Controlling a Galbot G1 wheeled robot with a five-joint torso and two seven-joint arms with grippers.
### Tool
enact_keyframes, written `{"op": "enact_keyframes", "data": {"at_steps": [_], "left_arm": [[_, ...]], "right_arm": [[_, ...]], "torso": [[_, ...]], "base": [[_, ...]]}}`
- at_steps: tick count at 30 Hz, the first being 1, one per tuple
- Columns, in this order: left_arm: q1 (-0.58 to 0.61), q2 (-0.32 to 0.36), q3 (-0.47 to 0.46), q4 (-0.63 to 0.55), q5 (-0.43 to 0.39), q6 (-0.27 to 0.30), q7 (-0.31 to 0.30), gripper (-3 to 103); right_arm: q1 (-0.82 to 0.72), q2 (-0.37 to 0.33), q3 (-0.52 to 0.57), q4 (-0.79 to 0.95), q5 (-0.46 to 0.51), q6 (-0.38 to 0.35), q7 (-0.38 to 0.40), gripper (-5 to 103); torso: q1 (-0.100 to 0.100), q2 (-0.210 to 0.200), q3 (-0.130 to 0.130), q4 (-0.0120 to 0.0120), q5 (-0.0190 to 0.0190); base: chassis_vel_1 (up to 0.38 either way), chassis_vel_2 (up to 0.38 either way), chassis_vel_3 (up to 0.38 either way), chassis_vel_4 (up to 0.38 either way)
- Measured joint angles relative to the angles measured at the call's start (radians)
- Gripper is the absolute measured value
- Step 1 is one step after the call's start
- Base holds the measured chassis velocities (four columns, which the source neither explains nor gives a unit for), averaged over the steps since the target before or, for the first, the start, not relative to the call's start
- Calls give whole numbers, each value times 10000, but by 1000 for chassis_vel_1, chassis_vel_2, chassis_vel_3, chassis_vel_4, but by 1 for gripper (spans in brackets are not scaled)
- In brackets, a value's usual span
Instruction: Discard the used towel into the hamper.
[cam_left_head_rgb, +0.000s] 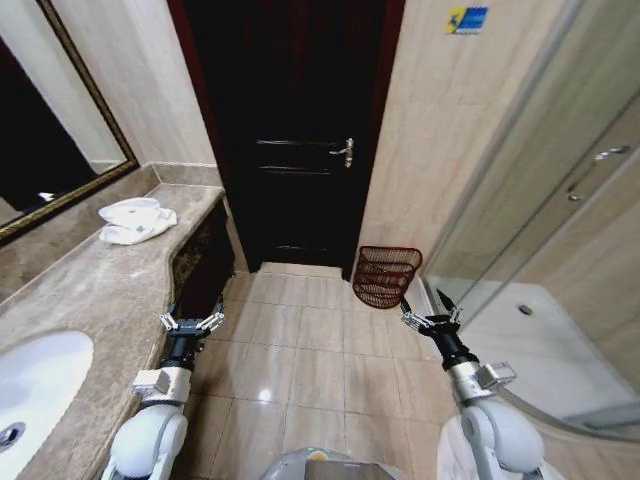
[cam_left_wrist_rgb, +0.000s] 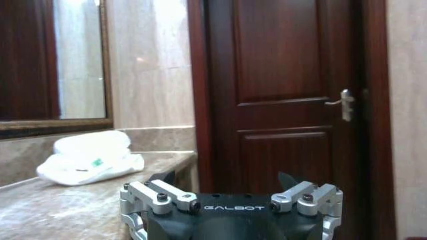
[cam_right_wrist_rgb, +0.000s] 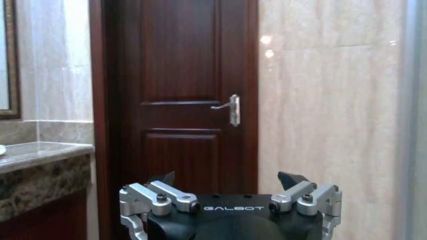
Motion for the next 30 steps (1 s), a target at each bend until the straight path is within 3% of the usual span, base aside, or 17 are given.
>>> {"op": "enact_keyframes", "data": {"at_steps": [11,20,30], "left_arm": [[-7,-2,-24,-131,-22,40,4,100],[-220,15,-12,-427,-44,476,-6,100],[-238,2,1,-393,-52,390,-44,100]], "right_arm": [[15,-5,13,38,8,-1,6,100],[103,38,-26,103,1,-64,15,100],[87,71,-33,39,-33,-52,-7,100]], "torso": [[-2,0,0,-2,-1],[0,0,1,2,0],[-1,0,0,-1,-1]], "base": [[-27,194,202,-22],[-20,214,211,-25],[-85,147,149,-101]]}}
